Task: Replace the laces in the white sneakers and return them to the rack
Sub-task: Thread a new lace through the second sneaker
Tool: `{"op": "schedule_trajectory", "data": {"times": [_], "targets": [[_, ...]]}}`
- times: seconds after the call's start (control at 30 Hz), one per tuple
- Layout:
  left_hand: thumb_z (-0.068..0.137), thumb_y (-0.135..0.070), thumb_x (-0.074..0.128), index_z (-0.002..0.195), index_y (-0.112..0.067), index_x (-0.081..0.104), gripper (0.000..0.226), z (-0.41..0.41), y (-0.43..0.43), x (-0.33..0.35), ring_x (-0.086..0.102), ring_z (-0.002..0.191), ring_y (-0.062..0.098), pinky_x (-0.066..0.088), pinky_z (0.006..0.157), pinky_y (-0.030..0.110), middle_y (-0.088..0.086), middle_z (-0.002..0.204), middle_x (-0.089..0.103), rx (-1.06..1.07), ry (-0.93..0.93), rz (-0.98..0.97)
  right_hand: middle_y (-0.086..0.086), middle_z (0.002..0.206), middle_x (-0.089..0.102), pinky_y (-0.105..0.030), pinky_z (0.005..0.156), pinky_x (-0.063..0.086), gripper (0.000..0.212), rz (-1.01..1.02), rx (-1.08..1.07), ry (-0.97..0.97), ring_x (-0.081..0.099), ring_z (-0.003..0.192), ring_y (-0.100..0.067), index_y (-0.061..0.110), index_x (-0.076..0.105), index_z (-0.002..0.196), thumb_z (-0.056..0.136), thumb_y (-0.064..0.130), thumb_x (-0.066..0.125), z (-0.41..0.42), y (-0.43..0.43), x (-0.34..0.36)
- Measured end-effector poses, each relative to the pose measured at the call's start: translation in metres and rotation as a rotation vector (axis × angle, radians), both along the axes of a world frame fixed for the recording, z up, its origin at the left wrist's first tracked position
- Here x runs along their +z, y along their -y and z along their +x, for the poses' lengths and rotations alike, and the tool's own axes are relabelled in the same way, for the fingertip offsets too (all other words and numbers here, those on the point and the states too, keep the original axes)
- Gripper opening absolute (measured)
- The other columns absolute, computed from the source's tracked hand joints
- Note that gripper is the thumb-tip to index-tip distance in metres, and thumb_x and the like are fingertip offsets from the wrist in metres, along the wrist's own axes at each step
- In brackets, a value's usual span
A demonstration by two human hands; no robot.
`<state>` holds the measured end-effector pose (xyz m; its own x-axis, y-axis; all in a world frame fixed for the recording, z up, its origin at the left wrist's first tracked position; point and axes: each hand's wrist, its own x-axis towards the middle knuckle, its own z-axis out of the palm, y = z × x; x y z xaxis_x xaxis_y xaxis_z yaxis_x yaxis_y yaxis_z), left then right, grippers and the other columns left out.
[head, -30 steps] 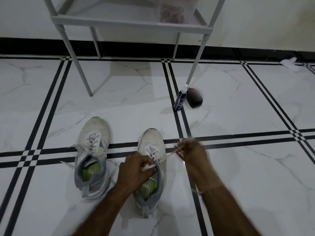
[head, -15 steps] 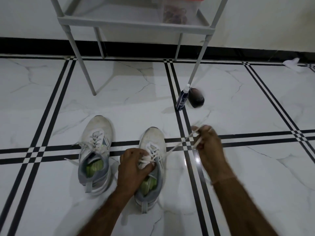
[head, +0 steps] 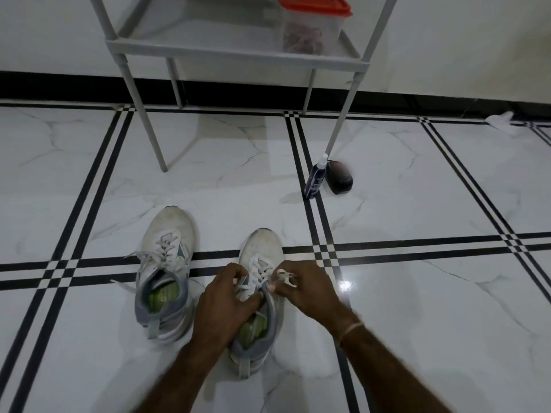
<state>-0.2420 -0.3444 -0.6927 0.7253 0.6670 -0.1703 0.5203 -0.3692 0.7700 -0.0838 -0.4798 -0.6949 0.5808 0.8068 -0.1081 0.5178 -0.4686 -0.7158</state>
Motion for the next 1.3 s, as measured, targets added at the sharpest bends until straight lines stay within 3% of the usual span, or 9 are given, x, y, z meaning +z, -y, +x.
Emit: {"op": "schedule_trajectory", "data": {"times": [0.3,0.43,0.53,0.67,0.83,1.0,1.1,1.23,1.3], "targets": [[0.082,-0.054,0.063,0.078,-0.032,0.066,0.023,-0.001,-0.014,0.009,0.064,0.068,-0.003,0.056,0.068,0.033,-0.02,0.072,0.068,-0.119,-0.016,0.098,0.01,0.075,0.067,-0.021,0.069,0.048,0.016,0.197,-0.282,-0.143,0.063,0.073,-0.005,0.028,0.065,0.077,0.09,0.022,0.074,-0.011,0.001,-0.014],[0.09,-0.048,0.063,0.081,-0.031,0.068,0.02,0.001,-0.007,0.001,0.06,0.072,0.004,0.052,0.067,0.034,-0.015,0.076,0.064,-0.091,0.046,0.152,-0.001,0.105,0.063,-0.034,0.089,0.05,0.01,0.111,-0.497,-0.3,0.061,0.102,-0.019,0.02,0.06,0.104,0.098,0.026,0.066,-0.001,0.01,-0.011],[0.094,-0.045,0.062,0.091,-0.032,0.07,0.016,-0.001,-0.005,-0.003,0.06,0.078,0.008,0.051,0.068,0.035,-0.015,0.082,0.064,-0.03,0.035,0.218,-0.007,0.115,0.06,-0.038,0.098,0.046,0.025,0.07,-0.476,0.027,0.056,0.11,-0.023,0.003,0.057,0.127,0.105,0.012,0.049,0.016,0.014,0.001],[0.094,-0.046,0.062,0.093,-0.031,0.072,0.017,0.005,-0.003,0.002,0.062,0.078,0.006,0.053,0.07,0.035,-0.016,0.082,0.067,-0.005,0.057,0.175,-0.002,0.095,0.068,-0.026,0.083,0.053,0.041,0.173,-0.233,0.105,0.064,0.088,-0.017,0.006,0.07,0.111,0.084,-0.017,0.048,-0.003,-0.003,0.027],[0.081,-0.03,0.078,0.083,-0.03,0.072,0.006,0.001,-0.003,0.007,0.065,0.066,0.001,0.057,0.067,0.032,-0.015,0.073,0.069,0.061,0.045,0.012,0.004,0.08,0.072,-0.016,0.062,0.049,0.007,0.113,-0.129,-0.009,0.066,0.072,-0.001,0.015,0.063,0.094,0.1,0.011,0.061,-0.02,-0.017,0.034],[0.079,-0.019,0.08,0.081,-0.031,0.073,0.013,-0.003,-0.003,0.012,0.065,0.069,-0.003,0.048,0.063,0.014,-0.014,0.071,0.071,0.085,0.061,-0.084,0.013,0.078,0.072,-0.023,0.066,0.054,0.015,0.201,-0.302,0.283,0.065,0.07,-0.002,0.021,0.072,0.089,0.096,0.008,0.068,-0.001,-0.01,0.034],[0.079,-0.019,0.079,0.081,-0.029,0.075,0.012,-0.001,-0.001,0.013,0.065,0.07,-0.002,0.049,0.065,0.019,-0.014,0.07,0.071,0.101,0.07,-0.102,0.011,0.083,0.075,-0.03,0.07,0.058,0.01,0.252,-0.441,0.345,0.068,0.074,-0.005,0.02,0.074,0.094,0.096,0.012,0.069,0.019,0.001,0.044],[0.076,-0.032,0.079,0.081,-0.03,0.078,0.006,-0.002,-0.005,0.008,0.069,0.071,-0.001,0.059,0.075,0.032,-0.014,0.072,0.074,0.143,0.072,-0.237,0.014,0.084,0.075,-0.021,0.076,0.055,0.008,0.247,-0.156,0.079,0.07,0.081,-0.002,0.019,0.077,0.088,0.091,0.012,0.074,0.005,-0.01,0.042],[0.067,-0.048,0.073,0.085,-0.032,0.08,0.025,-0.003,-0.008,0.006,0.073,0.075,0.008,0.061,0.079,0.045,-0.01,0.074,0.076,0.135,0.077,-0.332,0.012,0.087,0.073,-0.026,0.08,0.055,0.005,0.202,-0.055,0.004,0.068,0.086,-0.005,0.02,0.078,0.089,0.089,0.016,0.076,-0.012,-0.015,0.023]]}}
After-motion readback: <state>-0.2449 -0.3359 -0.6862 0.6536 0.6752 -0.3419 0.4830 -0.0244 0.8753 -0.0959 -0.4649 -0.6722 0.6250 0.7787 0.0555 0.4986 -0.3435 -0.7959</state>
